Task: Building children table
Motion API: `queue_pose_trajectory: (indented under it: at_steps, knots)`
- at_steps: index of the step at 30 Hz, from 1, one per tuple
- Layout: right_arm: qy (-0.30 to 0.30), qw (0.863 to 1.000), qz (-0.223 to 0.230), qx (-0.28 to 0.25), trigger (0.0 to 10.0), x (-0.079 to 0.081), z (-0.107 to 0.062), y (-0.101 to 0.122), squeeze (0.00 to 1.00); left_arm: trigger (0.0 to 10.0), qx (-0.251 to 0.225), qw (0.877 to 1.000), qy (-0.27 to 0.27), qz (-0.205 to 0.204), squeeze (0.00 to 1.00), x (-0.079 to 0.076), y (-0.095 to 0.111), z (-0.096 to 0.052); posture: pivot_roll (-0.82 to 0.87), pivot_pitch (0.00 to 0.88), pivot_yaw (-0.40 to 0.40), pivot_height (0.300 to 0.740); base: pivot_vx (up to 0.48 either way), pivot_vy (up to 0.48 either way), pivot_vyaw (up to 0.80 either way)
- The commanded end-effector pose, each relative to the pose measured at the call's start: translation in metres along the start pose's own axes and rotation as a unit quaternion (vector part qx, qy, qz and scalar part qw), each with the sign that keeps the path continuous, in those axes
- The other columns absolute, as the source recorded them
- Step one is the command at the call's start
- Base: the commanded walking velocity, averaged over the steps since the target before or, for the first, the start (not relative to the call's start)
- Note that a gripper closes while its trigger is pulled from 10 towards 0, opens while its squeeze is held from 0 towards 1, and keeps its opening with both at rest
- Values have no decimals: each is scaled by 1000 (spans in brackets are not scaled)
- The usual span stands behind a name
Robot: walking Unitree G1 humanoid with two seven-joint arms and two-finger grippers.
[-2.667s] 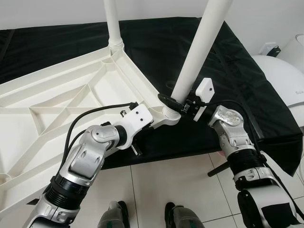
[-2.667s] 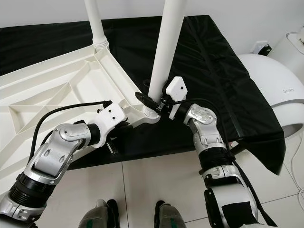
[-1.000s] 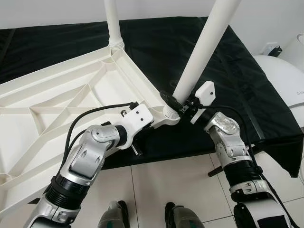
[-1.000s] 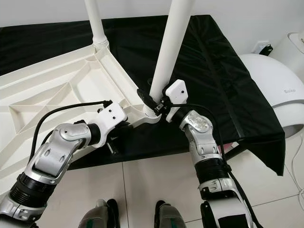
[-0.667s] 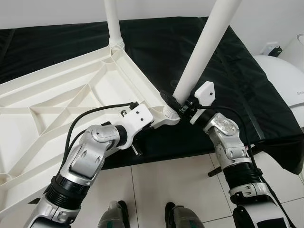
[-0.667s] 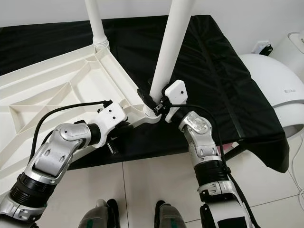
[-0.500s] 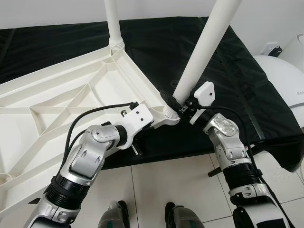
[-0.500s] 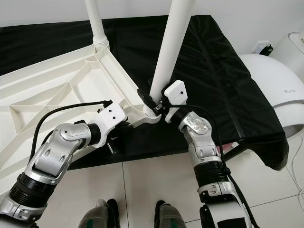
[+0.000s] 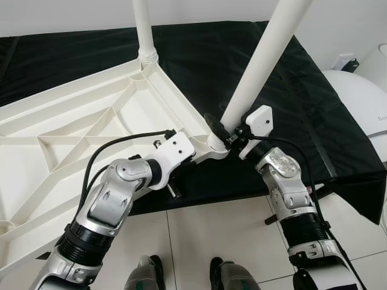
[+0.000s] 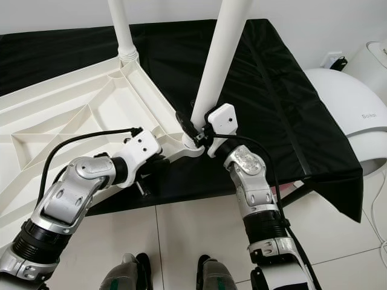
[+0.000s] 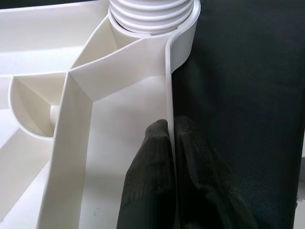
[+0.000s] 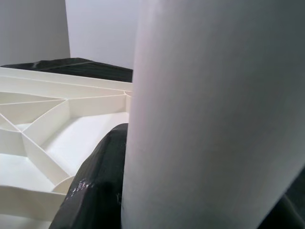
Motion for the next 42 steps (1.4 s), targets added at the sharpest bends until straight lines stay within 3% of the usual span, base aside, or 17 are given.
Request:
queue_pose_trajectory:
  at_steps: [1, 42]
  knots:
    - [14, 999, 21, 36, 10000, 15, -2, -18, 0, 10000, -8, 999, 32, 10, 0, 6, 5, 2, -91, 201, -23, 740, 0, 0, 0]
    - [-44, 999, -9, 22, 10000, 20, 10, -1, 0, 10000, -15, 999, 34, 6, 0, 3, 7, 4, -95, 187, -45, 740, 0, 0, 0]
Point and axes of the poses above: a point about 5 cm out from each wrist's last joint towards the gripper, its own z axis pointing out of the wrist towards the gripper, its own y axis along the axis of the wrist's last joint, x = y × z, the point moved 3 cm from there along z, pointing out of the wrist towards the gripper, and after that the axes turned 2 degrees about -z, right-handed, at the moved point
